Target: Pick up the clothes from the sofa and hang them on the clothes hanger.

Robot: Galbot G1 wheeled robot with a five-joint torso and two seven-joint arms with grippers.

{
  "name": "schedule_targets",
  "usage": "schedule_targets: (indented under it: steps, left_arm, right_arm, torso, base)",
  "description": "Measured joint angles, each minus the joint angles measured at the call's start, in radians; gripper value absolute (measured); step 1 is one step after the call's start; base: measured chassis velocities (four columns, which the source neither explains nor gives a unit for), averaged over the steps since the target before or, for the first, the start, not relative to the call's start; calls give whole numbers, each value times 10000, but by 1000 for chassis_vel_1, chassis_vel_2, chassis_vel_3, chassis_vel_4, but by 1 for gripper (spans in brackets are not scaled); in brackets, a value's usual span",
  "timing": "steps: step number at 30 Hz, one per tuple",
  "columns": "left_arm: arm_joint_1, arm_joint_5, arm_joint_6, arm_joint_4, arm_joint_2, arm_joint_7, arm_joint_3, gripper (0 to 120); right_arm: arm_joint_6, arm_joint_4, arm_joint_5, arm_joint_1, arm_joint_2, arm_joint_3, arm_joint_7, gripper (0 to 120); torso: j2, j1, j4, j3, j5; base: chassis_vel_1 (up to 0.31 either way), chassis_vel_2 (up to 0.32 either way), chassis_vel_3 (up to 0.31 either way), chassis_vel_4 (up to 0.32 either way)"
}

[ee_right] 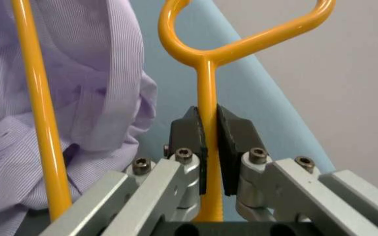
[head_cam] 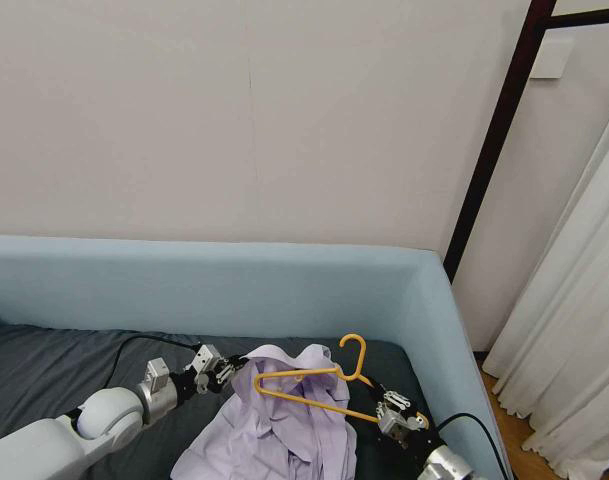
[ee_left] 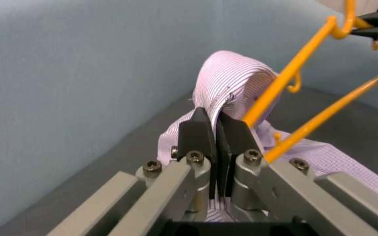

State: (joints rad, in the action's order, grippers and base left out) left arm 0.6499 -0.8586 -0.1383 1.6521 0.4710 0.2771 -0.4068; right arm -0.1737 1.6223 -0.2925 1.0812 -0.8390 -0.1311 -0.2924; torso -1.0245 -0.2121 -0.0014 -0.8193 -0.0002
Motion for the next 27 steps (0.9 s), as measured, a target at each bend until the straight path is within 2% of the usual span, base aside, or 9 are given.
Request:
schedule_targets:
  steps: [10, 15, 27]
  left_arm:
    - [-202, -116, 109, 535, -275, 5, -153, 0]
    - [-361, -179, 133, 633, -314, -14, -241, 0]
    - [-1181, -535, 627, 1249, 326, -664, -1261, 0]
  right_arm:
    - [162, -544, -155, -432, -185, -196, -174, 5]
    - [308, -630, 259, -550, -90, -141, -290, 5]
    - [887, 100, 437, -685, -92, -518, -388, 5]
  torso:
    - [-1, 0, -2, 0, 0]
    - [0, 0, -2, 0, 0]
    - [0, 0, -3, 0, 3]
  base:
    - [0, 0, 0, 0]
    - [0, 0, 0, 0]
    - [0, 0, 0, 0]
